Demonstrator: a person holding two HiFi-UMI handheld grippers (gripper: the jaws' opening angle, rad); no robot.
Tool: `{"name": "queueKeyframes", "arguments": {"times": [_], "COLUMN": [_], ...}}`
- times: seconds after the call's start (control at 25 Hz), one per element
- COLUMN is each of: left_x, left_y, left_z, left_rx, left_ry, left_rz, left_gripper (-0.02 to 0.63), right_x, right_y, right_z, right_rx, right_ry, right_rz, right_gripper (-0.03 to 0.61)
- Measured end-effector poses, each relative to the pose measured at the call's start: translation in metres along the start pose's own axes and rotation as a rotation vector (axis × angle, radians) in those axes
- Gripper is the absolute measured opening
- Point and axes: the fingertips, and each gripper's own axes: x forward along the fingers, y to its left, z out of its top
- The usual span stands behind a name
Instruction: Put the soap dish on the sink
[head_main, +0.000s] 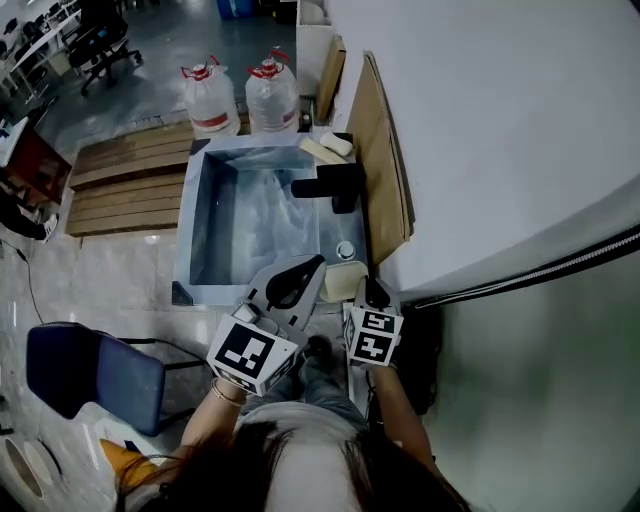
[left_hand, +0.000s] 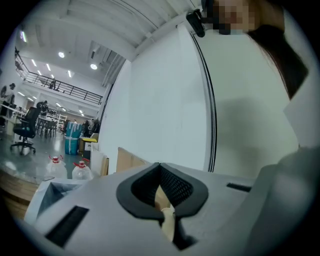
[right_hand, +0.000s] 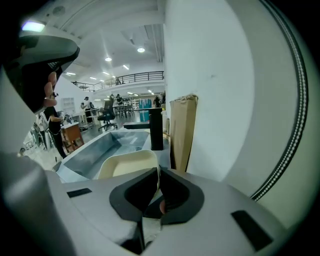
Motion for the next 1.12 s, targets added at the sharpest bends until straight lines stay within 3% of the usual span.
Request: {"name": "queueKeyframes", "arguments": {"times": [0.64,1.12], "left_x": [0.021,0.026], "left_y": [0.015,0.023], "left_z": [-0.024,-0.031], "left_rx": [-0.001,-0.021], "left_ry": [0.066,0.083], "left_rz": [0.047,0.077], "left_gripper": [0.008,0.008], "right_x": [0.036,0.054], "right_y": [-0.008,-0.012], "right_z": [-0.041,-0.05], "right_rx": [0.077,0.136], "right_ry": [0.104,0.139], "right_rz": [0.006,0.011], "right_gripper": [0.038,0.038]}}
